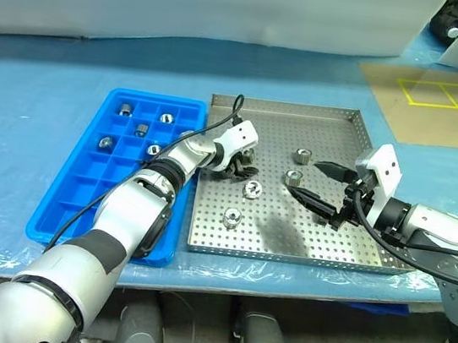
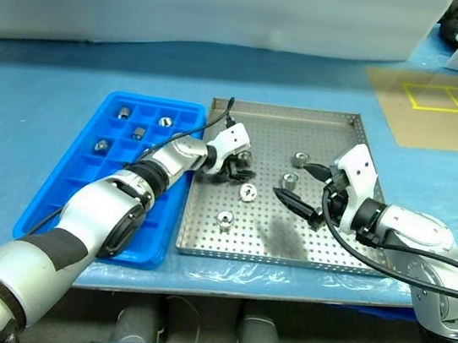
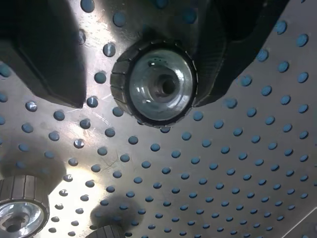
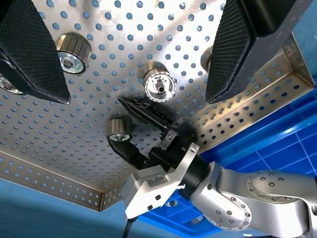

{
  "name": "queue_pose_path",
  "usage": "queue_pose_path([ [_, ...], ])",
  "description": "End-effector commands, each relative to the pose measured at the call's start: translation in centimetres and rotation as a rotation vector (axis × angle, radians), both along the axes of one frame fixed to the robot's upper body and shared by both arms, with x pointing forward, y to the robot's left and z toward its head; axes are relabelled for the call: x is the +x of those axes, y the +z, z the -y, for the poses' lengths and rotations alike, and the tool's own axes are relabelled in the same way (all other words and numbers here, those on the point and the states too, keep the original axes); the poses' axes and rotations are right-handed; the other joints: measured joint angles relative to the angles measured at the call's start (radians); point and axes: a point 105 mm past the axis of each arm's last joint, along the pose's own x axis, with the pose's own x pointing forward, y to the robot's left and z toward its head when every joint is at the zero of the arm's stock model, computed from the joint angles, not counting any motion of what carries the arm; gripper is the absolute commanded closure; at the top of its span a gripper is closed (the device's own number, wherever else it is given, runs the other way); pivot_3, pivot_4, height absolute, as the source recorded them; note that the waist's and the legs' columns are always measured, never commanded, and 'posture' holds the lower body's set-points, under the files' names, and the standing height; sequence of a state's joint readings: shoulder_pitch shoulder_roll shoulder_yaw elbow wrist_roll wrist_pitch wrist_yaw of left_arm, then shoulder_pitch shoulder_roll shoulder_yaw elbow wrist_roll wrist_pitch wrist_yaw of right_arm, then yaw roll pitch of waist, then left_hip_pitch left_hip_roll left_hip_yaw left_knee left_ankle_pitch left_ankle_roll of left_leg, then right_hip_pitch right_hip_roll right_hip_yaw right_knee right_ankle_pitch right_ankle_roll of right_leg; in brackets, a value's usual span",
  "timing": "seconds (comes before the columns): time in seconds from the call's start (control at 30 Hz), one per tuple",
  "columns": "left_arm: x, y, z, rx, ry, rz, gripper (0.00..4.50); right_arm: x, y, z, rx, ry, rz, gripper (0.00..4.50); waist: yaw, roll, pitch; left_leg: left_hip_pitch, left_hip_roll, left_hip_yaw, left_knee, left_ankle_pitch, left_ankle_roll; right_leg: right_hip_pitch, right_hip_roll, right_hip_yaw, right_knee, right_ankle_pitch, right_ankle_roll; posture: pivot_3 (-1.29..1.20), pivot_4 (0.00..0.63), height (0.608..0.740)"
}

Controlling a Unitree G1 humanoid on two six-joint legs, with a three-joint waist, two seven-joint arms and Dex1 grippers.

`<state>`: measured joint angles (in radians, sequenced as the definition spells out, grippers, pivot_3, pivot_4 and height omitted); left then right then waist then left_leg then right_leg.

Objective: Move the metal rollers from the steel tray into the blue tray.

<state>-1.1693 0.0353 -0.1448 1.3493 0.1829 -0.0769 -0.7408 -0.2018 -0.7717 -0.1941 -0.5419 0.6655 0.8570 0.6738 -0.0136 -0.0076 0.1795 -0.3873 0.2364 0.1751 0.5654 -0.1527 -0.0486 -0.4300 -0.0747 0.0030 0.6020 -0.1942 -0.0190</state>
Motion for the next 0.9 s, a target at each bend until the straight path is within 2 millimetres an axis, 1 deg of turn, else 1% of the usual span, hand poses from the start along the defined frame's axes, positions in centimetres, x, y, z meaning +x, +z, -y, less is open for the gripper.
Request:
queue_pose_path([
  [0.03,0.5,0.0,-0.6,0.021,0.045,0.017,1.52,0.0,1.0,0.4,-0.009,-0.012,0.055,0.00,0.000,0.000,0.000,0.000,0.000,0.000,0.000,0.000,0.000,0.000,0.000,0.000,0.000,0.000,0.000,-0.52,0.150,0.740],
  [0.1,0.6,0.0,-0.8,0.024,0.055,0.016,1.52,0.1,1.0,0.4,-0.011,-0.014,0.057,0.00,-0.001,0.000,0.000,0.000,0.000,0.000,0.000,0.000,0.000,0.000,0.000,0.000,0.000,0.000,0.000,-0.52,0.150,0.740],
  [0.17,0.4,-0.1,-0.7,0.020,0.039,0.010,1.86,0.1,1.0,0.4,-0.011,-0.018,0.061,0.00,-0.001,0.000,0.000,0.000,0.000,0.000,0.000,0.000,0.000,0.000,0.000,0.000,0.000,-0.001,0.002,-0.52,0.150,0.740],
  [0.2,0.4,-0.1,-0.7,0.019,0.034,0.010,2.06,0.2,1.0,0.4,-0.012,-0.019,0.063,0.00,-0.001,0.000,0.000,0.000,0.000,0.000,0.000,0.000,0.000,0.000,0.000,0.000,0.000,-0.002,0.004,-0.51,0.150,0.740],
  [0.27,0.6,0.0,-0.8,0.027,0.045,0.023,2.72,0.2,1.0,0.4,-0.012,-0.021,0.064,0.00,-0.001,0.000,0.000,0.000,0.000,0.000,0.000,0.000,0.000,0.000,0.000,0.000,0.000,-0.003,0.006,-0.51,0.150,0.740],
  [0.3,0.6,0.0,-0.8,0.028,0.043,0.025,2.77,0.3,1.0,0.4,-0.012,-0.020,0.064,0.00,-0.001,0.000,0.000,0.000,0.000,0.000,0.000,0.000,0.000,0.000,0.000,0.000,0.000,-0.003,0.006,-0.51,0.150,0.740],
  [0.47,0.5,0.5,-0.8,0.000,0.022,0.015,2.77,0.5,1.0,0.3,-0.013,-0.019,0.068,0.00,-0.001,0.000,0.000,0.000,0.000,0.000,0.000,0.000,0.000,0.000,0.000,0.000,0.000,-0.003,0.006,-0.50,0.150,0.740],
  [0.53,0.6,1.2,-0.9,-0.028,0.011,0.027,2.77,0.6,1.0,0.3,-0.012,-0.015,0.069,0.00,-0.001,0.000,0.000,0.000,0.000,0.000,-0.001,0.000,0.000,0.000,0.000,0.000,-0.001,-0.003,0.006,-0.49,0.150,0.740],
  [0.6,0.5,2.4,-1.0,-0.068,-0.037,0.040,2.77,0.7,1.1,0.2,-0.010,-0.008,0.070,0.00,-0.002,0.000,0.000,0.000,0.000,0.000,-0.002,0.000,0.000,-0.001,0.000,0.000,-0.001,-0.003,0.005,-0.47,0.150,0.740],
  [0.67,0.1,3.8,-1.2,-0.123,-0.116,0.038,2.77,0.9,1.1,0.0,-0.009,0.003,0.070,0.00,-0.001,0.000,0.000,-0.001,0.000,0.000,-0.003,0.000,-0.001,-0.003,0.000,0.000,-0.001,-0.001,0.001,-0.46,0.150,0.740],
  [0.73,-0.4,5.6,-1.7,-0.180,-0.204,0.051,2.77,1.1,1.1,-0.2,-0.006,0.018,0.070,0.00,0.000,0.000,0.000,-0.003,0.000,0.000,-0.004,0.000,-0.001,-0.005,0.000,0.000,-0.001,0.000,0.001,-0.43,0.150,0.740],
  [0.77,-0.5,6.2,-1.8,-0.195,-0.228,0.056,2.77,1.2,1.1,-0.3,-0.006,0.022,0.069,0.00,0.001,0.000,0.000,-0.005,0.000,0.000,-0.004,0.000,-0.001,-0.006,0.000,0.000,-0.002,0.000,0.000,-0.42,0.150,0.740],
  [0.87,-1.1,9.9,-3.2,-0.307,-0.306,0.104,2.77,1.8,1.0,-0.7,-0.004,0.049,0.071,0.00,0.005,0.000,0.000,-0.008,0.000,0.000,-0.004,0.000,0.000,-0.008,0.000,-0.001,-0.002,0.000,0.000,-0.36,0.150,0.740],
  [0.9,-1.5,11.1,-4.0,-0.327,-0.330,0.139,2.77,2.1,1.0,-1.0,-0.004,0.069,0.072,0.00,0.006,0.000,0.000,-0.009,0.000,0.000,-0.004,0.000,0.000,-0.009,-0.001,-0.001,-0.002,0.000,0.000,-0.34,0.150,0.740],
])
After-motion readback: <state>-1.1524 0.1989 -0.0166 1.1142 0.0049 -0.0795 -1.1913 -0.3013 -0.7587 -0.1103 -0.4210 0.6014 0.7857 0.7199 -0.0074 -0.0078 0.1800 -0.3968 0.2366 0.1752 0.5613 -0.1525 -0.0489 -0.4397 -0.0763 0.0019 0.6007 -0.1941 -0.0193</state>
